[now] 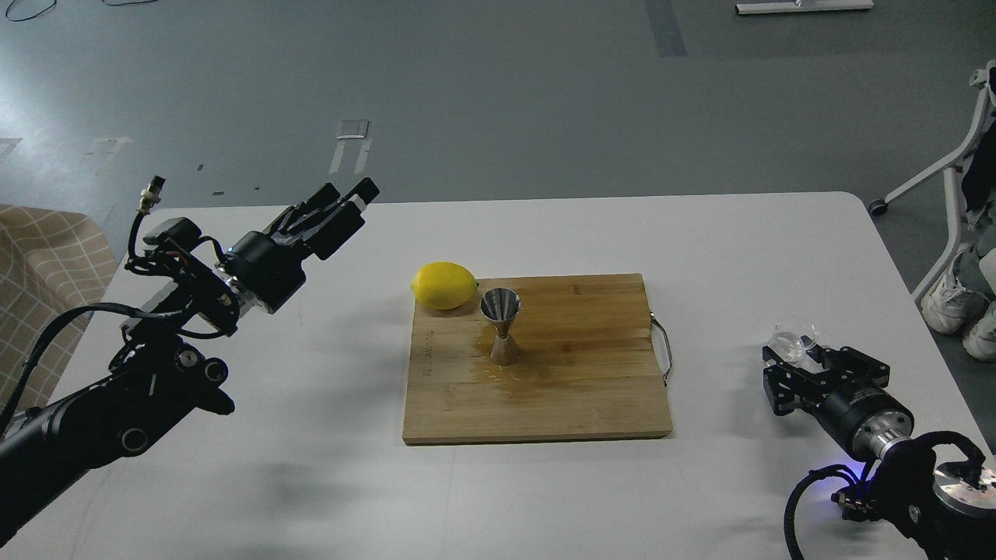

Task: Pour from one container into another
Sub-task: 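Close the right gripper around the clear glass cup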

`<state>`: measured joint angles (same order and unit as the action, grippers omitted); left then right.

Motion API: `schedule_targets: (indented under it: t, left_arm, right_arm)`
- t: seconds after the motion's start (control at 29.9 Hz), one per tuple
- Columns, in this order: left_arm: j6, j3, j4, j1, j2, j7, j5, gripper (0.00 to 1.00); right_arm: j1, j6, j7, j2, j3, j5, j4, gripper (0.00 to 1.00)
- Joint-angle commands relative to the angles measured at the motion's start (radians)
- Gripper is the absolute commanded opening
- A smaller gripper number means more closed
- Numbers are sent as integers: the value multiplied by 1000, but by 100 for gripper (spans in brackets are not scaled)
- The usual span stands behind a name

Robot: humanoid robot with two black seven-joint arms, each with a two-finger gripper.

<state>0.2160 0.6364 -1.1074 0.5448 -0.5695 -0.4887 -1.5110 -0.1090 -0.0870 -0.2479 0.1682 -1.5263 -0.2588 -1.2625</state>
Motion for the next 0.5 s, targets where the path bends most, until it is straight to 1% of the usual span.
schedule_targets:
  t: [0.0, 0.13, 0.17, 0.3, 0.4, 0.47]
  left_arm:
    - [0, 0, 0, 1, 0, 0, 0, 98]
    - [0, 0, 1, 3, -4, 0, 0, 98]
    - [-1, 0, 0, 3, -6, 0, 0, 98]
    - [0, 0, 0, 4, -7, 0, 0, 98]
    - [-1, 0, 0, 4, -7, 0, 0, 98]
    - [0, 0, 0, 4, -7, 0, 0, 98]
  right_arm:
    - [-1, 3, -1, -1, 0, 24, 0, 43]
    - [-1, 1, -1, -3, 0, 26, -1, 41]
    - [-1, 4, -2, -3, 0, 26, -1, 33]
    - [-1, 6, -13, -3, 0, 23, -3, 24]
    - [0, 7, -19, -15, 0, 15, -5, 22]
    - [0, 9, -34, -26, -2, 13, -9, 22]
